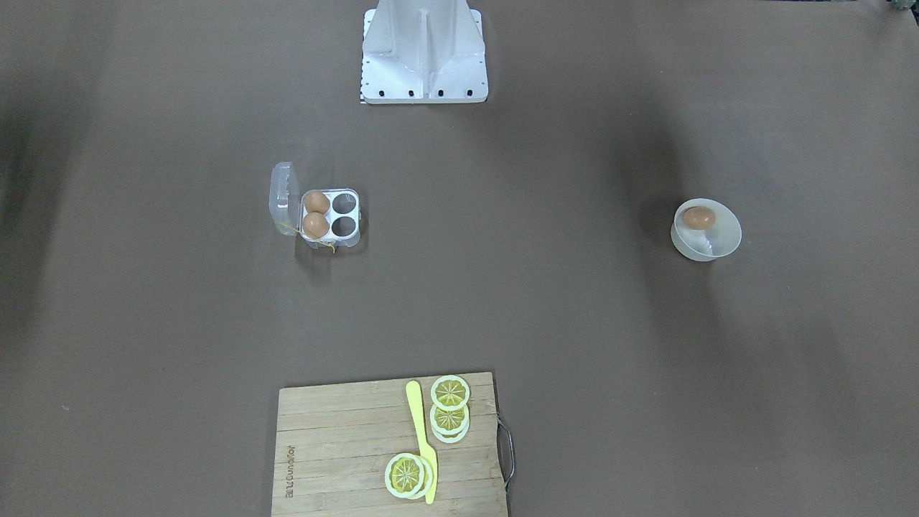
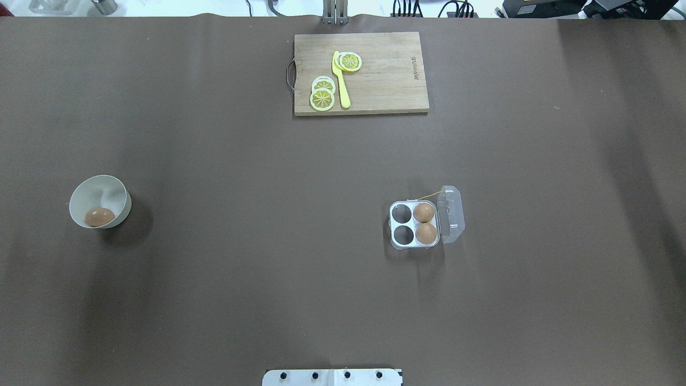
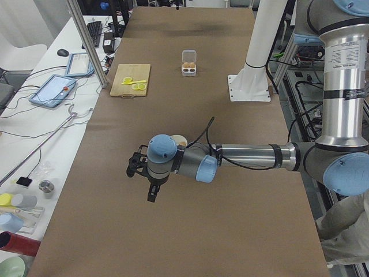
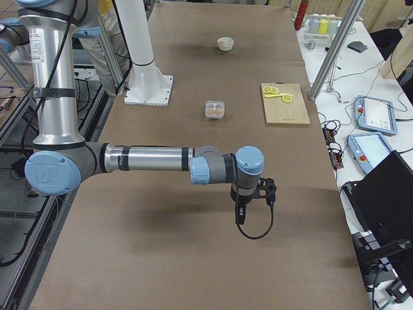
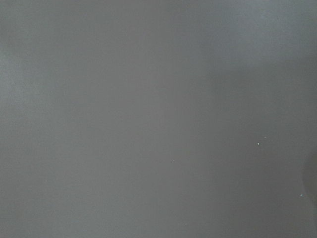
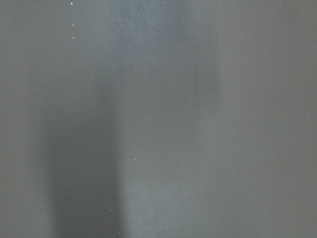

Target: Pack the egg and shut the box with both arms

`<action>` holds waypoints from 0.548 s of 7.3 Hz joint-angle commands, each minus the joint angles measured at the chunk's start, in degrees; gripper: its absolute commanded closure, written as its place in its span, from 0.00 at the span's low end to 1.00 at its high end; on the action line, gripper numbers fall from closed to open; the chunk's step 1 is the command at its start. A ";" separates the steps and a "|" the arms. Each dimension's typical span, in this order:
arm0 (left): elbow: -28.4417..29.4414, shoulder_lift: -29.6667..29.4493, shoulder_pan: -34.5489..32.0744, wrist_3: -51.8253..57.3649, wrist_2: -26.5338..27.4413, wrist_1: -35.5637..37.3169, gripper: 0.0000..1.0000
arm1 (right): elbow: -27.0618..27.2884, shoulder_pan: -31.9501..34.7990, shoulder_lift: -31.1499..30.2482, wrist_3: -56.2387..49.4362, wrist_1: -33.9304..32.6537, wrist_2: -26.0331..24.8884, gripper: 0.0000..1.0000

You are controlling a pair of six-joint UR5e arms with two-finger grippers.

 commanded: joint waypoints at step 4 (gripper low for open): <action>-1.00 -1.15 1.66 0.17 -0.10 -5.35 0.02 | 0.22 0.00 0.20 0.33 0.21 0.52 0.00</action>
